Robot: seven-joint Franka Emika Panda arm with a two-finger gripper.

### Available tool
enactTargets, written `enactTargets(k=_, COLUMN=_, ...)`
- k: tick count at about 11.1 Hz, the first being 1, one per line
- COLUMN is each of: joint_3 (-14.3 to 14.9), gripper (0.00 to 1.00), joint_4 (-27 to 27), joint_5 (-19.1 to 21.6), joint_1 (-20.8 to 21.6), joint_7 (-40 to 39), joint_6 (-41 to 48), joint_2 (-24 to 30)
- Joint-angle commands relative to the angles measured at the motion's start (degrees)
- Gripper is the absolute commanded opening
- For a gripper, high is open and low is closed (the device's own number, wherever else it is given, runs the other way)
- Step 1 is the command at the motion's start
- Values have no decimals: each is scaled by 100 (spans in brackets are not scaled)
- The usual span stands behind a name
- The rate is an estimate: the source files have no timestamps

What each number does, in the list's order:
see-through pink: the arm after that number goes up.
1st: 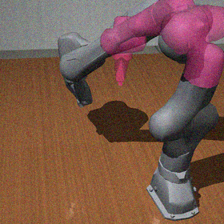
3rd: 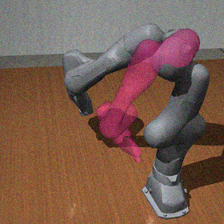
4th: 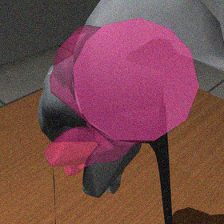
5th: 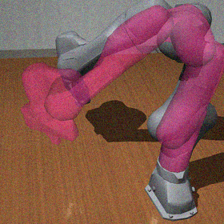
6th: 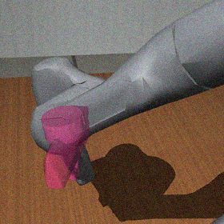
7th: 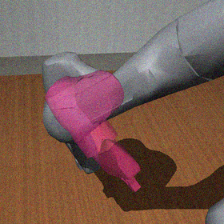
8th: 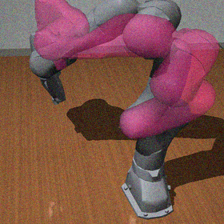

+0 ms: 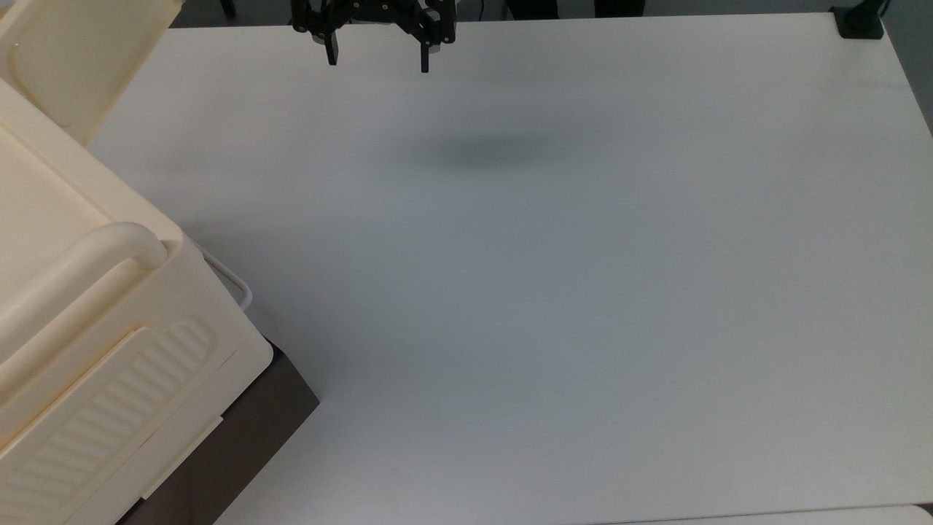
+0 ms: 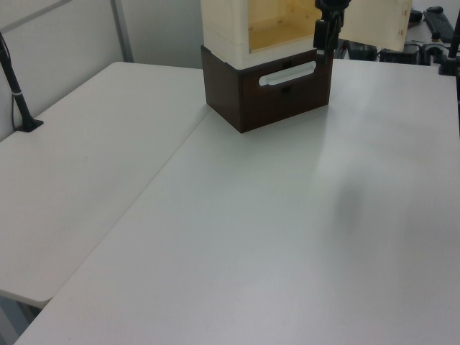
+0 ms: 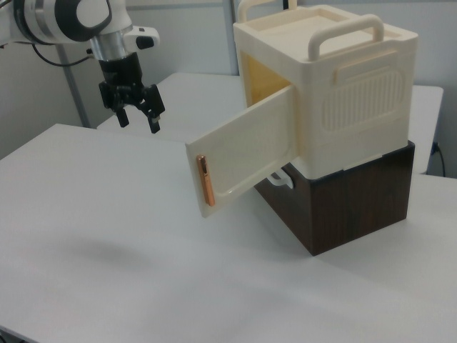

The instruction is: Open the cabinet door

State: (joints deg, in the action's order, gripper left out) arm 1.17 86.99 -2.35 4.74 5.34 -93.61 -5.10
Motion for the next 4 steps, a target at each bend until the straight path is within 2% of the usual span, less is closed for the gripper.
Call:
enactTargets(k=1, joint_3=6, gripper=100, joint_4=318, joint_5=86, joint_1=10, joint_7=116, joint_6=89, joint_2=299)
enactTargets(k=4, joint_3=15, gripper=100, joint_4=309, joint_5=60, joint_1=10, joint_7=160, joint_6=159, joint_2=308)
